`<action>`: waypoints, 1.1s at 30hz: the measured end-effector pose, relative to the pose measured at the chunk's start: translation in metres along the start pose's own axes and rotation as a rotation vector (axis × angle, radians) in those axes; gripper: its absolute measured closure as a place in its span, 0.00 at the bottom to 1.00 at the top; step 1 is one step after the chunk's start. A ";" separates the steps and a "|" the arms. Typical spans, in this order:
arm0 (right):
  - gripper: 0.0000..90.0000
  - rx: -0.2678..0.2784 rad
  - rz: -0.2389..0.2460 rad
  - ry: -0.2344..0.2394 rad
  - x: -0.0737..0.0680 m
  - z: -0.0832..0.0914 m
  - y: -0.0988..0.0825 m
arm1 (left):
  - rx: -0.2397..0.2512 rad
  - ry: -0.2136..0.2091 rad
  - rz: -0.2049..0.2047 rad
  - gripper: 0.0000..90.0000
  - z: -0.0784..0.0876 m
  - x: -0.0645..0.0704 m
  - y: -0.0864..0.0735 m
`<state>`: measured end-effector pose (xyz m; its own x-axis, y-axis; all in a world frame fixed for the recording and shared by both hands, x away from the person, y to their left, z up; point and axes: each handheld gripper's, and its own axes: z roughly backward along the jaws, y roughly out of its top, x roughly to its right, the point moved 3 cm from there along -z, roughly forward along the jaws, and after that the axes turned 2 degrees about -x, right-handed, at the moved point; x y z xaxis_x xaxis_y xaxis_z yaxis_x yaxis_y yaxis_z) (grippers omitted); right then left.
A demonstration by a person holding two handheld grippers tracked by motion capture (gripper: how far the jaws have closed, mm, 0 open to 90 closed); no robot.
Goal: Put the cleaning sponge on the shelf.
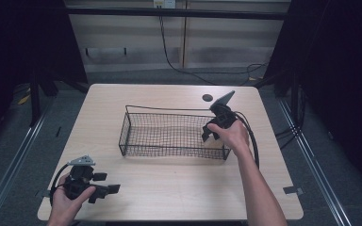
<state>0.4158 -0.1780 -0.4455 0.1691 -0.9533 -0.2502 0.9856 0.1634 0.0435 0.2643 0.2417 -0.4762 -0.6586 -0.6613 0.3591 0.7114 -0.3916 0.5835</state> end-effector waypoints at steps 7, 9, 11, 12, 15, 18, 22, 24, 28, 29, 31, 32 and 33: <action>0.28 -0.010 -0.020 -0.018 0.000 -0.008 -0.002 | 0.003 -0.002 0.000 0.21 0.000 0.000 0.000; 0.28 -0.018 -0.022 -0.021 0.001 -0.010 -0.003 | 0.000 -0.001 -0.001 0.21 0.000 0.000 0.000; 0.28 -0.025 -0.031 -0.023 0.000 -0.012 -0.003 | 0.000 -0.002 -0.001 0.21 0.000 0.000 0.000; 0.28 -0.021 -0.028 -0.022 0.000 -0.014 -0.003 | 0.000 -0.003 -0.001 0.21 0.000 0.000 0.000; 0.28 -0.028 -0.030 -0.035 -0.001 -0.018 -0.005 | 0.004 -0.001 -0.001 0.21 -0.001 0.001 0.000; 0.28 -0.033 -0.043 -0.043 -0.001 -0.020 -0.004 | 0.006 -0.002 0.000 0.21 0.000 0.001 0.000; 0.28 -0.040 -0.060 -0.055 -0.003 -0.023 -0.004 | 0.004 0.001 -0.004 0.21 0.000 0.001 0.000; 0.28 -0.043 -0.060 -0.061 -0.004 -0.024 -0.004 | 0.005 0.000 -0.005 0.21 0.000 0.001 0.000; 0.28 -0.042 -0.066 -0.078 -0.006 -0.027 -0.003 | 0.010 -0.005 0.002 0.21 0.000 0.001 0.000; 0.28 -0.044 -0.067 -0.083 -0.006 -0.028 -0.003 | 0.010 -0.005 0.002 0.21 0.000 0.001 0.000; 0.28 -0.049 -0.065 -0.087 -0.007 -0.029 -0.003 | 0.010 -0.004 0.003 0.21 0.000 0.001 0.000; 0.28 -0.040 -0.068 -0.091 -0.008 -0.030 -0.003 | 0.006 -0.001 -0.001 0.21 0.000 0.001 0.000; 0.28 -0.041 -0.069 -0.093 -0.008 -0.031 -0.002 | 0.006 -0.001 -0.001 0.21 0.000 0.001 0.000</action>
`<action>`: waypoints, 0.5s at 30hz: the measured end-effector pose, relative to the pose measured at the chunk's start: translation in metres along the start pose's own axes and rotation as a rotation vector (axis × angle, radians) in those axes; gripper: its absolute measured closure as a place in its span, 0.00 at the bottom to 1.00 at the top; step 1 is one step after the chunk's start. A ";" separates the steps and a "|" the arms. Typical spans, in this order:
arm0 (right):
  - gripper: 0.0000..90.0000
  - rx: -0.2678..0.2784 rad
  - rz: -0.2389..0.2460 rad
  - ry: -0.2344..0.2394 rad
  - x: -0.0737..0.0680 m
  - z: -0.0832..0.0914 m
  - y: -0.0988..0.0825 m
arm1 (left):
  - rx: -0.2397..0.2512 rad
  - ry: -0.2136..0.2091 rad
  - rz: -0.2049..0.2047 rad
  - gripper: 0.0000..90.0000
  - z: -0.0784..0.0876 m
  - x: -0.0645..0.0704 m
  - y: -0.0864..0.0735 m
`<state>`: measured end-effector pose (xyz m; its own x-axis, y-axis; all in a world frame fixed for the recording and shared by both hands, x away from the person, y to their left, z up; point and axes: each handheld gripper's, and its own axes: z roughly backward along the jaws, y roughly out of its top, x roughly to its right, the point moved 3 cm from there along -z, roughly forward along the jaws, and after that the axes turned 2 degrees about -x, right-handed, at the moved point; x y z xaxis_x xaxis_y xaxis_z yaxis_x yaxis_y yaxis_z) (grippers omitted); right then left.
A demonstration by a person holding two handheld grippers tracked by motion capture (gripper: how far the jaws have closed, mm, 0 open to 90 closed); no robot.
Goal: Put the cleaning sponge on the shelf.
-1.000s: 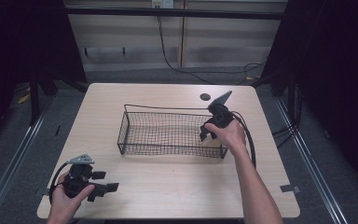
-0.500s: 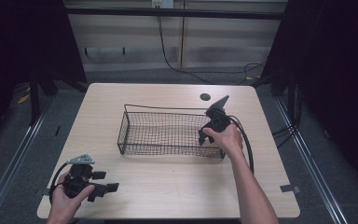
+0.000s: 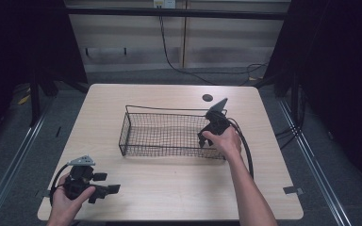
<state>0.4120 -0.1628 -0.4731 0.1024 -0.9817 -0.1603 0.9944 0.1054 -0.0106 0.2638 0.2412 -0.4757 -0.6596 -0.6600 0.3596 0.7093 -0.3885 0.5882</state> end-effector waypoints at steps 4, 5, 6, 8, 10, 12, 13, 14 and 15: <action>0.28 -0.011 0.008 -0.010 -0.002 -0.002 0.001 | 0.000 0.001 0.001 0.21 0.000 0.000 0.000; 0.28 -0.013 0.013 -0.017 -0.002 -0.003 0.000 | -0.001 0.000 -0.001 0.21 0.000 0.000 0.000; 0.28 -0.014 0.013 -0.017 -0.003 -0.003 0.001 | -0.002 -0.001 0.000 0.21 0.000 0.000 0.000; 0.28 -0.014 0.009 -0.014 -0.003 -0.003 0.001 | -0.002 -0.001 -0.001 0.21 0.000 0.000 0.000; 0.28 -0.020 0.012 -0.017 -0.003 -0.003 0.001 | -0.001 0.000 0.000 0.21 0.000 0.000 0.000; 0.27 -0.019 0.012 -0.014 -0.003 -0.003 0.002 | -0.001 0.000 -0.001 0.21 0.000 0.000 0.000; 0.27 -0.020 0.011 -0.014 -0.003 -0.003 0.002 | -0.001 -0.001 0.000 0.21 0.000 0.000 0.000; 0.27 -0.019 0.016 -0.016 -0.003 -0.003 0.002 | -0.001 -0.001 0.000 0.21 0.000 0.000 0.000; 0.27 -0.022 0.016 -0.014 -0.003 -0.003 0.002 | 0.000 -0.002 0.001 0.21 0.000 0.000 0.000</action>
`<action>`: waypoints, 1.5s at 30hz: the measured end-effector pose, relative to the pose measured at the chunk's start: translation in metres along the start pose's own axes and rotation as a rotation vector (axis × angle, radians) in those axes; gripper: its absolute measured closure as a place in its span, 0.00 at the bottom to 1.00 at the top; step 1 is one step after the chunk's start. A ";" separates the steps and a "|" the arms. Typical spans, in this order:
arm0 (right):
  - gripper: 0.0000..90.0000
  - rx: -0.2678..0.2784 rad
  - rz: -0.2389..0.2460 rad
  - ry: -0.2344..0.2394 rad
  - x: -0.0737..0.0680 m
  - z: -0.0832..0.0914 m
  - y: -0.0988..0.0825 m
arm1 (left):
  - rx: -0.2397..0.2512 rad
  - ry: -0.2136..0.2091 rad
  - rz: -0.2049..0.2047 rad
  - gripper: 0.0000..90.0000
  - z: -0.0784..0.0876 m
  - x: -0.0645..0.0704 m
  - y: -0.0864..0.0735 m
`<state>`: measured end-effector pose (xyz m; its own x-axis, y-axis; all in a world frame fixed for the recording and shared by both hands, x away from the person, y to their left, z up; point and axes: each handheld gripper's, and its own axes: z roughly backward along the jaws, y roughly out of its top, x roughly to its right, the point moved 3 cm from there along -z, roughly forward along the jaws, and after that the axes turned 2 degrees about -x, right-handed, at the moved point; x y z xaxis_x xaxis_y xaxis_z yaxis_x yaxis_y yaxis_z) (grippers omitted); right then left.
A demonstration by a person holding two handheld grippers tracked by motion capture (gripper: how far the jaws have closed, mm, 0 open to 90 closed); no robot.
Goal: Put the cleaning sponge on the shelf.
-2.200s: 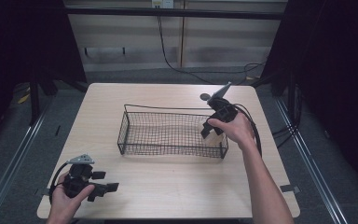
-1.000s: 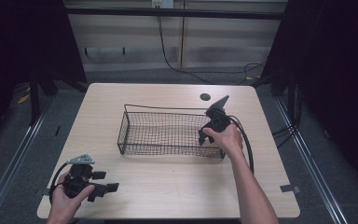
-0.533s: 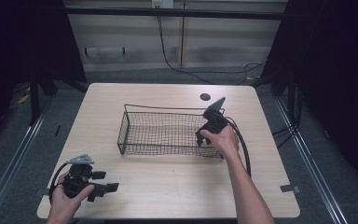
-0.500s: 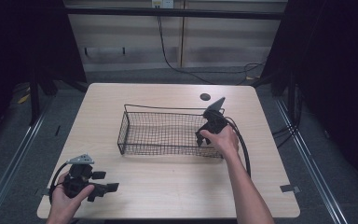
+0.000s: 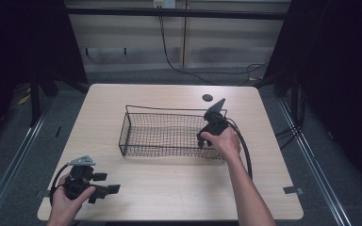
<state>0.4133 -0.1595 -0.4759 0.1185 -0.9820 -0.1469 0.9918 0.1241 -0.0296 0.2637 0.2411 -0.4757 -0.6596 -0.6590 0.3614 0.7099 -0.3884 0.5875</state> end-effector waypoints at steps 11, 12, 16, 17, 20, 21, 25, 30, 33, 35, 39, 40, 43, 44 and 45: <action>0.24 0.005 -0.002 0.015 0.001 0.002 0.001 | 0.001 0.001 0.000 0.21 0.000 0.000 0.000; 0.23 0.005 0.005 0.019 0.001 0.002 0.000 | 0.001 0.001 0.000 0.21 0.000 0.000 0.000; 0.19 0.013 0.014 0.022 0.002 0.004 0.000 | 0.000 0.000 0.000 0.21 0.000 0.000 0.000; 0.19 0.015 0.010 0.026 0.002 0.004 0.000 | -0.001 0.001 -0.001 0.21 0.000 0.000 0.000; 0.19 0.013 0.019 0.031 0.002 0.006 -0.001 | 0.000 0.002 -0.001 0.21 0.000 0.000 0.000; 0.19 0.019 0.019 0.031 0.003 0.006 -0.001 | -0.001 0.004 -0.003 0.21 0.000 0.000 0.000; 0.18 0.035 0.029 0.038 0.003 0.010 -0.002 | -0.002 0.003 -0.004 0.21 0.000 0.000 0.000; 0.19 0.047 0.034 0.039 0.004 0.015 -0.002 | 0.000 0.004 -0.001 0.21 0.000 0.000 0.000; 0.19 0.066 0.041 0.039 0.005 0.017 -0.003 | 0.000 0.004 -0.001 0.21 0.000 0.000 0.000; 0.19 0.076 0.047 0.044 0.007 0.020 -0.004 | -0.001 0.004 -0.003 0.21 0.000 0.000 0.000; 0.19 0.086 0.058 0.059 0.008 0.024 -0.007 | -0.001 0.005 -0.003 0.21 0.000 0.000 0.000; 0.19 0.085 0.061 0.068 0.007 0.026 -0.007 | -0.001 0.004 -0.003 0.21 0.000 0.000 0.000; 0.19 0.098 0.085 0.076 0.008 0.028 -0.009 | -0.001 0.004 -0.002 0.21 0.000 0.000 0.000; 0.19 0.098 0.083 0.079 0.009 0.028 -0.010 | -0.002 0.004 -0.002 0.21 0.000 0.000 0.000; 0.19 0.102 0.079 0.079 0.010 0.030 -0.011 | -0.001 0.004 -0.002 0.21 0.000 0.000 0.000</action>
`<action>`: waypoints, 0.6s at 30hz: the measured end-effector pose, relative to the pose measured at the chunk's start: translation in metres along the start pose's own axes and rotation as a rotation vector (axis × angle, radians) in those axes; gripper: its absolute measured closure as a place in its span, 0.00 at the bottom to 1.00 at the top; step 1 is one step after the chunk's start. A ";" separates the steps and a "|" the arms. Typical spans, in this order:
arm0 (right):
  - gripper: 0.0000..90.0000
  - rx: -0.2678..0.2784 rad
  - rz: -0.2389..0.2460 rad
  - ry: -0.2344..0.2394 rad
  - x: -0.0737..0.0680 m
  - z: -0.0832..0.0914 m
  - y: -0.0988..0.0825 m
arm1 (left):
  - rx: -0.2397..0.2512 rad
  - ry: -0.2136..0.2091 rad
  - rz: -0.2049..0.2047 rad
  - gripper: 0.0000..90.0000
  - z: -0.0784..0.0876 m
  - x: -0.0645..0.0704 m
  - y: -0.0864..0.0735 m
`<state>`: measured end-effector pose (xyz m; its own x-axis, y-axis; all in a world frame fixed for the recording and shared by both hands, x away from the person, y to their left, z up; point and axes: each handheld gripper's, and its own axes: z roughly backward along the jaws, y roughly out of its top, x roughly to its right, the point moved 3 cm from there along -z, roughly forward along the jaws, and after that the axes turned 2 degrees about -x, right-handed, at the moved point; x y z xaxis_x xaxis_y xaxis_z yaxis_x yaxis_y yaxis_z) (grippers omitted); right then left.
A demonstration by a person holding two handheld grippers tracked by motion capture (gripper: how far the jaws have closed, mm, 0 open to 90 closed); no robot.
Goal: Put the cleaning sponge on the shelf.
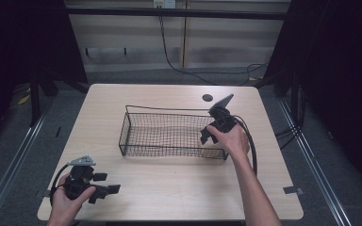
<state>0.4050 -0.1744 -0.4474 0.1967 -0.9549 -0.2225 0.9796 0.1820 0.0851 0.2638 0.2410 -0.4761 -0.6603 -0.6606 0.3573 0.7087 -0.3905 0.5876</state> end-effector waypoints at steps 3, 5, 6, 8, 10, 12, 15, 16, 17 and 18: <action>0.20 0.019 0.019 0.016 0.000 0.004 -0.002 | 0.000 0.000 0.003 0.21 0.000 0.000 0.000; 0.20 0.027 0.039 0.027 -0.002 0.006 -0.004 | -0.002 -0.001 -0.002 0.21 0.000 0.000 0.000; 0.20 0.026 0.039 0.028 -0.002 0.007 -0.005 | -0.002 -0.001 -0.002 0.21 0.000 0.000 0.000; 0.20 0.024 0.058 0.034 -0.003 0.008 -0.007 | -0.001 0.002 0.002 0.21 -0.001 0.000 0.000; 0.20 0.021 0.066 0.040 -0.004 0.010 -0.008 | -0.003 0.002 -0.002 0.21 0.000 0.000 0.000; 0.20 0.023 0.069 0.042 -0.004 0.012 -0.010 | -0.001 0.003 0.002 0.21 -0.001 0.000 0.000; 0.22 0.040 0.078 0.066 -0.003 0.017 -0.014 | -0.004 0.003 -0.002 0.21 0.000 0.000 0.000; 0.23 0.043 0.079 0.073 -0.002 0.018 -0.016 | -0.002 0.003 0.002 0.21 -0.001 0.000 0.000; 0.23 0.048 0.087 0.078 -0.001 0.019 -0.017 | -0.003 0.002 0.001 0.21 -0.001 0.000 0.000; 0.23 0.052 0.091 0.081 -0.001 0.021 -0.019 | -0.004 0.001 0.001 0.21 -0.001 0.000 0.000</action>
<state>0.3850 -0.1819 -0.4288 0.2892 -0.9126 -0.2892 0.9546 0.2523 0.1585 0.2638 0.2402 -0.4766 -0.6594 -0.6617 0.3569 0.7101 -0.3924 0.5846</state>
